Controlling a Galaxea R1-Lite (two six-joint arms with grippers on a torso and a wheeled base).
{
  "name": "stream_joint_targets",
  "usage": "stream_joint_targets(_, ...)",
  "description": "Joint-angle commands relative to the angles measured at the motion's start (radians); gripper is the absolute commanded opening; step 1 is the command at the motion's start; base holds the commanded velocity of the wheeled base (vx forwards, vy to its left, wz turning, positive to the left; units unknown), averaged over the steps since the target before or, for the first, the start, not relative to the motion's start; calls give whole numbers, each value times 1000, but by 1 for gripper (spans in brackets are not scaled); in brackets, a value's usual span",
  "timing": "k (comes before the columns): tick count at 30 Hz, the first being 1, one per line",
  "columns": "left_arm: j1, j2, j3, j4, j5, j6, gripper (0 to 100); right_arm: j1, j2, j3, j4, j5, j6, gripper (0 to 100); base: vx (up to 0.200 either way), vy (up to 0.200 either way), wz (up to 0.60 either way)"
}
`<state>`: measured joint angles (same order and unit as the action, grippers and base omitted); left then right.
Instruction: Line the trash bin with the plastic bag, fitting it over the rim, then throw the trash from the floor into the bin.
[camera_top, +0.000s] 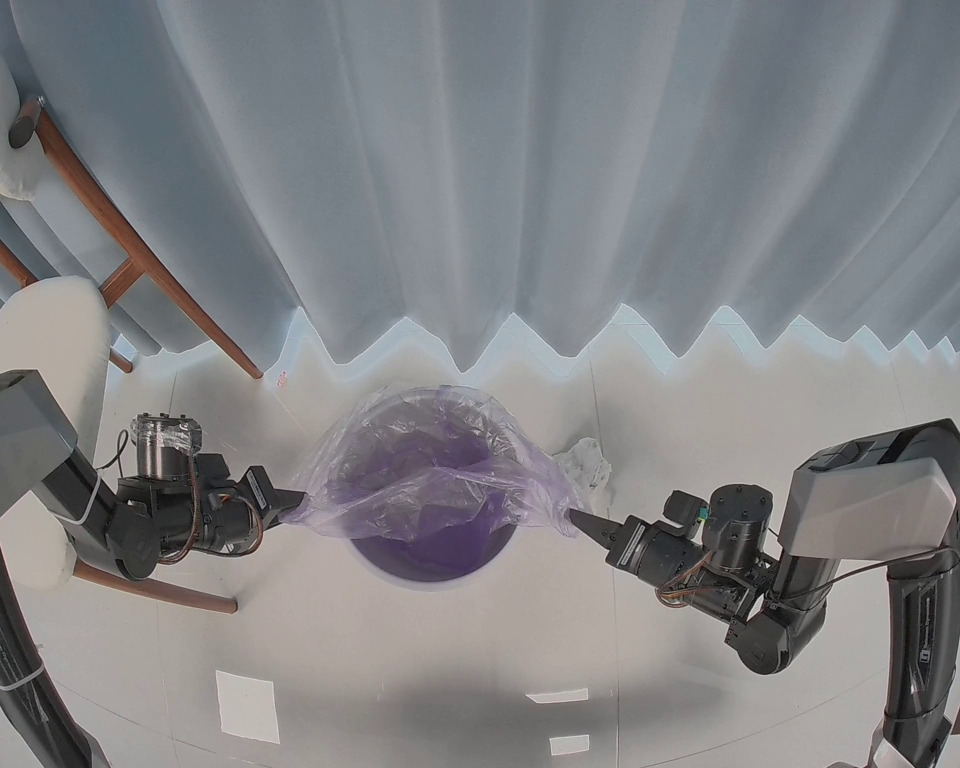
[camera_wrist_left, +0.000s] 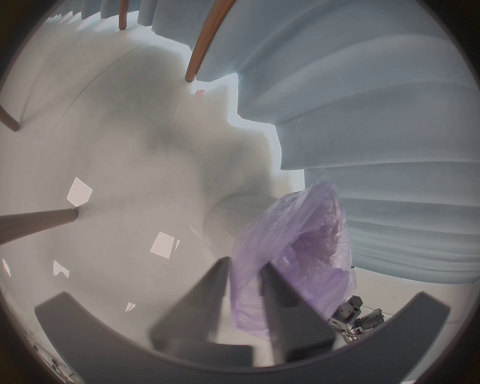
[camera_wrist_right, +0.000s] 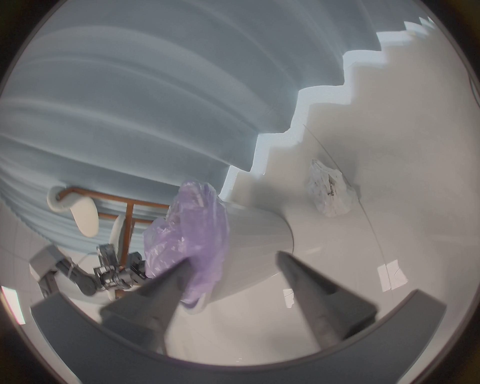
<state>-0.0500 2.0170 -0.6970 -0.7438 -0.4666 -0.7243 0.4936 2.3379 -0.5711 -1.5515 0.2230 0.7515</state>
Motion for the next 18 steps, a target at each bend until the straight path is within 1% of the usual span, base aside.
stream_joint_targets(1, 1, -24, 22, -37, -4, -4, 100, 8, -81, 48, -13, 10, 95, 100, 0, 0, 0)
stream_joint_targets(2, 2, -24, 28, -45, -4, -1, 100, 10, -109, 62, -13, 27, 138, 100, 0, 0, 0)
stream_joint_targets(3, 2, -24, 30, -46, -4, -1, 100, 10, -114, 65, -12, 30, 144, 100, 0, 0, 0)
stream_joint_targets(4, 6, -24, 44, -60, -7, 0, 100, 13, -158, 92, -12, 87, 203, 100, 0, 0, 0)
stream_joint_targets(7, 6, -18, 65, -106, -12, 0, 100, 5, -221, 165, -13, 185, 227, 100, 0, 0, 0)
stream_joint_targets(9, 9, -12, 67, -131, -12, -1, 100, 3, -249, 183, -13, 210, 227, 100, 0, 0, 0)
stream_joint_targets(14, 25, -20, 70, -183, -12, -12, 100, 8, -316, 211, -9, 219, 232, 100, 0, 0, 0)
stream_joint_targets(16, 24, -100, 94, -200, -15, -9, 100, 42, -334, 221, 4, 222, 233, 100, 0, 0, 0)
stream_joint_targets(18, 24, -159, 131, -223, -35, 6, 100, 79, -341, 221, 11, 220, 233, 100, 0, 0, 0)
